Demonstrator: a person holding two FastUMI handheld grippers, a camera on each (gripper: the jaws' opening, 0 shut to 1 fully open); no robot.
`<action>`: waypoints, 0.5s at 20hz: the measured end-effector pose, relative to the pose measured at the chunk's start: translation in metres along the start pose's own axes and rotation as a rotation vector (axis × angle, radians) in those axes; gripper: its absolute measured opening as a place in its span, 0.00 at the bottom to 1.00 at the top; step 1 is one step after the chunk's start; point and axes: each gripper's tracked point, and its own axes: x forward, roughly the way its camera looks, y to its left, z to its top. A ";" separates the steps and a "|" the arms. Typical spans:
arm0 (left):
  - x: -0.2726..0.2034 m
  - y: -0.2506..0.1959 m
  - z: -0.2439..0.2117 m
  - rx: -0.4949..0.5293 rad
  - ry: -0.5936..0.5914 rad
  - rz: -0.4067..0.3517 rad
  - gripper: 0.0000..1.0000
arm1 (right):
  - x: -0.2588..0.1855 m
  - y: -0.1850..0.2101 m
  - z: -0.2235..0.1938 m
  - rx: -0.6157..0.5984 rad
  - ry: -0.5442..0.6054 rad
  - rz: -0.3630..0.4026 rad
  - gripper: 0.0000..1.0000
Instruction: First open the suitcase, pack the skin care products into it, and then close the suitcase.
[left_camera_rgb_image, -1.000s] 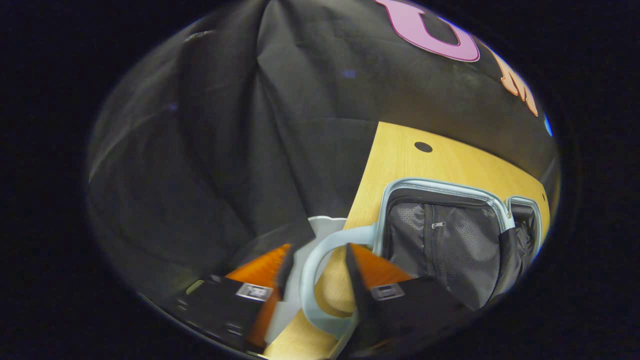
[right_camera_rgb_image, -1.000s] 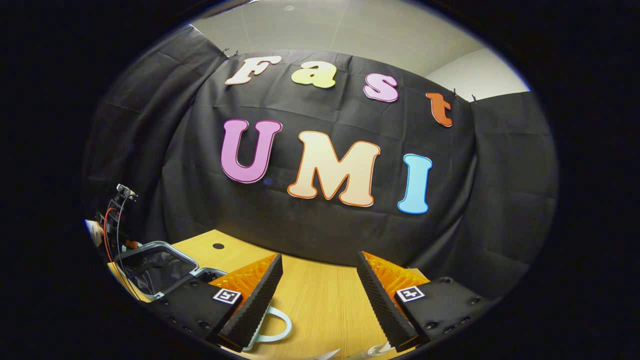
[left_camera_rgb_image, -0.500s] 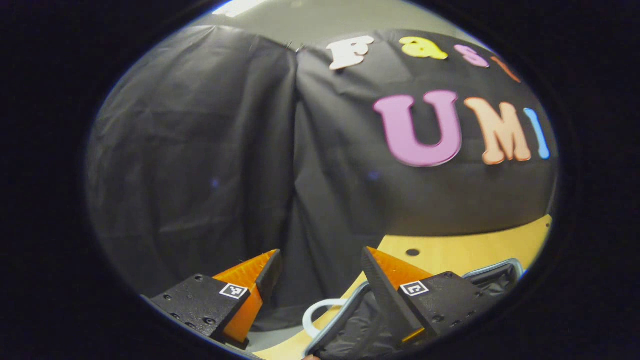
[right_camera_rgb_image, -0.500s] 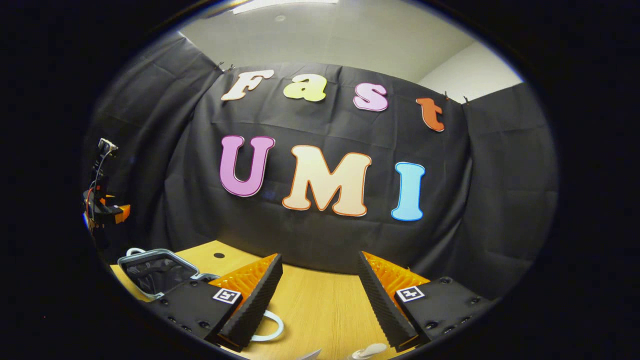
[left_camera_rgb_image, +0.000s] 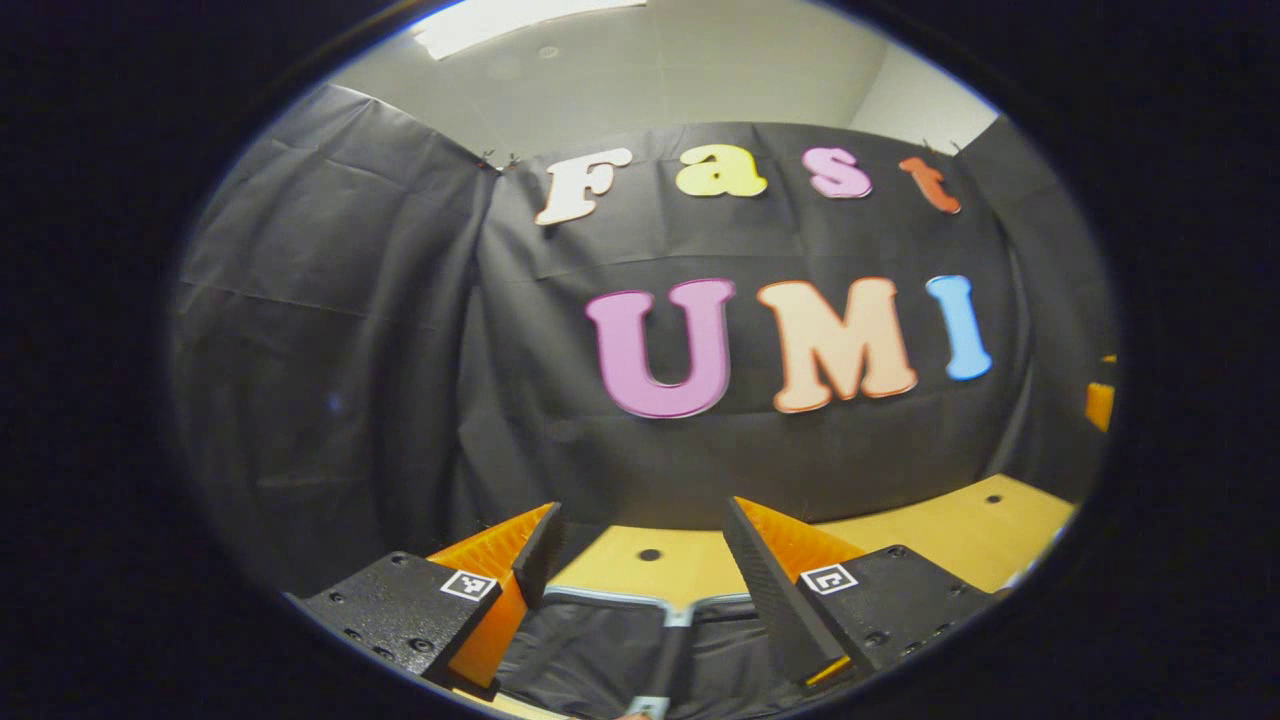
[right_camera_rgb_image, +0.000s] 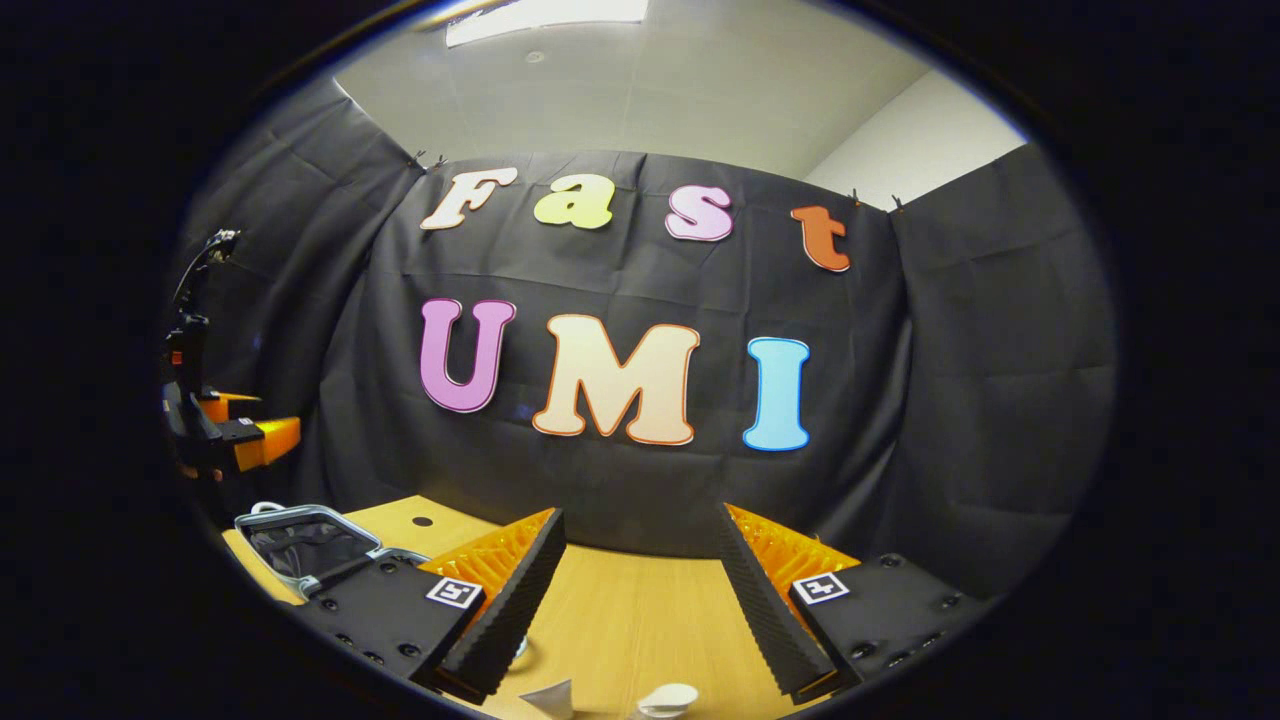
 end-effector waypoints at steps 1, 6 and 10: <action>-0.003 -0.027 -0.007 -0.020 0.023 -0.042 0.94 | -0.002 -0.009 -0.002 0.002 0.000 -0.006 0.96; -0.026 -0.143 -0.035 -0.009 0.078 -0.230 0.95 | -0.016 -0.044 -0.020 0.003 0.022 -0.017 0.96; -0.049 -0.217 -0.058 -0.009 0.114 -0.361 0.95 | -0.027 -0.066 -0.035 0.002 0.053 -0.023 0.96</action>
